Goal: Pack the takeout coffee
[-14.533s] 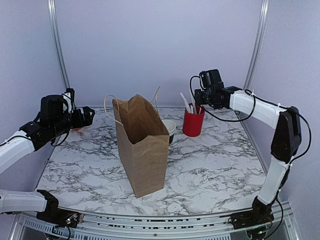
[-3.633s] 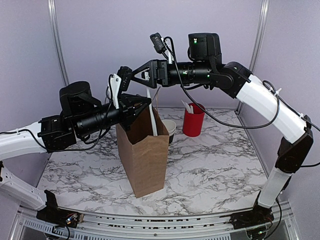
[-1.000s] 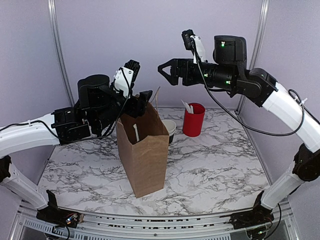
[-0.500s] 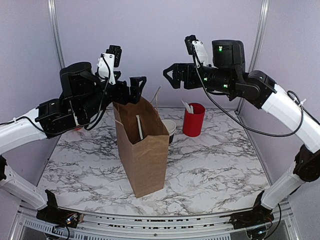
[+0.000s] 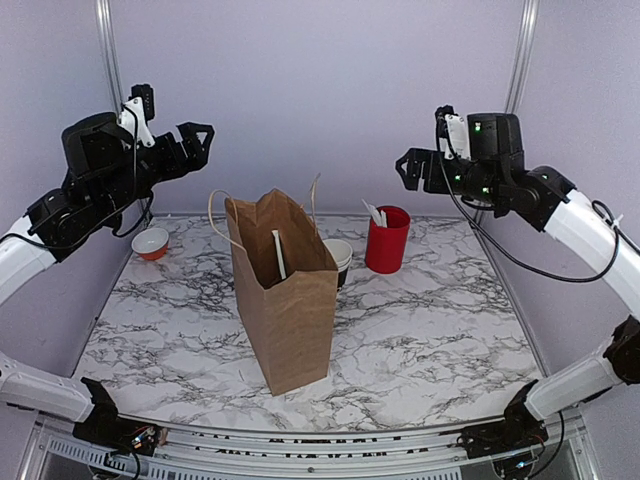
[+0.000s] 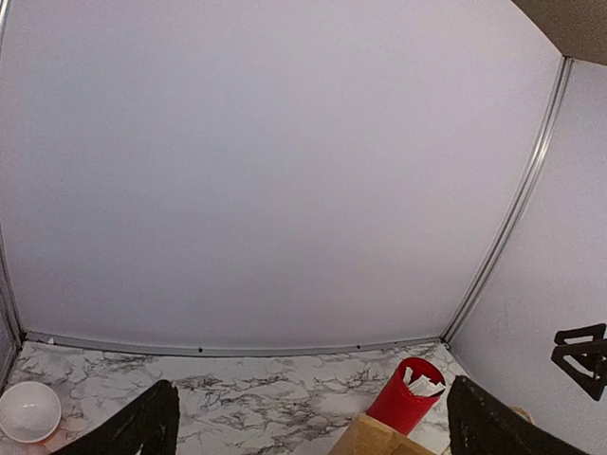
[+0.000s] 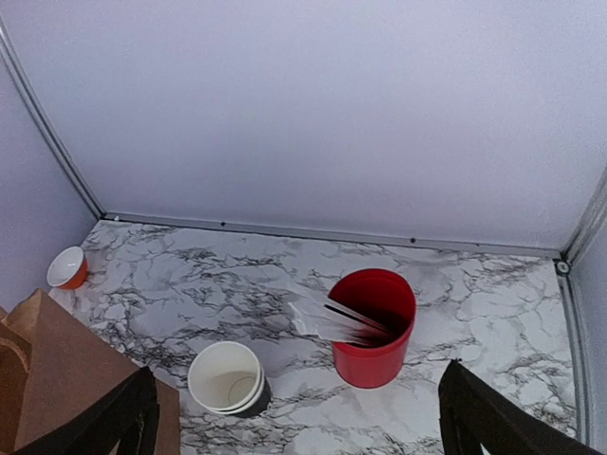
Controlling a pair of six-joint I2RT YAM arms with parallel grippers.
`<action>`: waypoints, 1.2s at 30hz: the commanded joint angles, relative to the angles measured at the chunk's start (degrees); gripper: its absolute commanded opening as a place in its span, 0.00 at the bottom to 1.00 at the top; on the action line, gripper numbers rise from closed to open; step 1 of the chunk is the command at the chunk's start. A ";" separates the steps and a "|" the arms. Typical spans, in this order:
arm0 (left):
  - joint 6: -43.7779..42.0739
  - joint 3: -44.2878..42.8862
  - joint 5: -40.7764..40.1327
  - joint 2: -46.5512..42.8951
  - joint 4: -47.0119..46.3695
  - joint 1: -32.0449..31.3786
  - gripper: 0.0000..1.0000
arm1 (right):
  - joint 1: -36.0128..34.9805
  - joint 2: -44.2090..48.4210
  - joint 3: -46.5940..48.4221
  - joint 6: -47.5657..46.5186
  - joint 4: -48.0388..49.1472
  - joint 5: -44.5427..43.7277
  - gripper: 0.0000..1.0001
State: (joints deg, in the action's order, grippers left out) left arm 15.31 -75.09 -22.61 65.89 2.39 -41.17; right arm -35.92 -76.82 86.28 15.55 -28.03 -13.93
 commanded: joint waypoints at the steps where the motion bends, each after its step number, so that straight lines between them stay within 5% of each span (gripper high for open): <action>1: 5.80 3.40 3.29 -2.52 5.20 6.32 0.99 | 6.25 2.28 -4.63 2.99 1.65 0.14 1.00; 11: 11.59 15.99 13.62 -5.10 6.68 21.19 0.99 | 16.91 9.79 -26.72 4.40 15.32 -2.29 1.00; 20: 8.20 21.44 14.40 -2.41 6.75 23.11 0.99 | 19.84 14.52 -44.82 -2.14 32.76 -10.11 0.99; 25: 8.05 21.79 13.47 -0.69 6.63 23.12 0.99 | 22.21 15.64 -55.94 -9.53 49.92 -20.64 1.00; 31: 4.22 24.02 8.84 -1.55 4.47 23.14 0.99 | 33.47 11.47 -67.41 -7.38 66.31 -16.66 1.00; 36: 1.23 27.65 5.98 -2.72 0.81 23.14 0.99 | 34.78 4.59 -75.43 -10.14 87.85 -13.92 1.00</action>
State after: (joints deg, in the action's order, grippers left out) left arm 20.01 -50.22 -13.41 64.84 7.46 -18.39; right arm -1.58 -67.92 14.74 8.05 37.28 -29.78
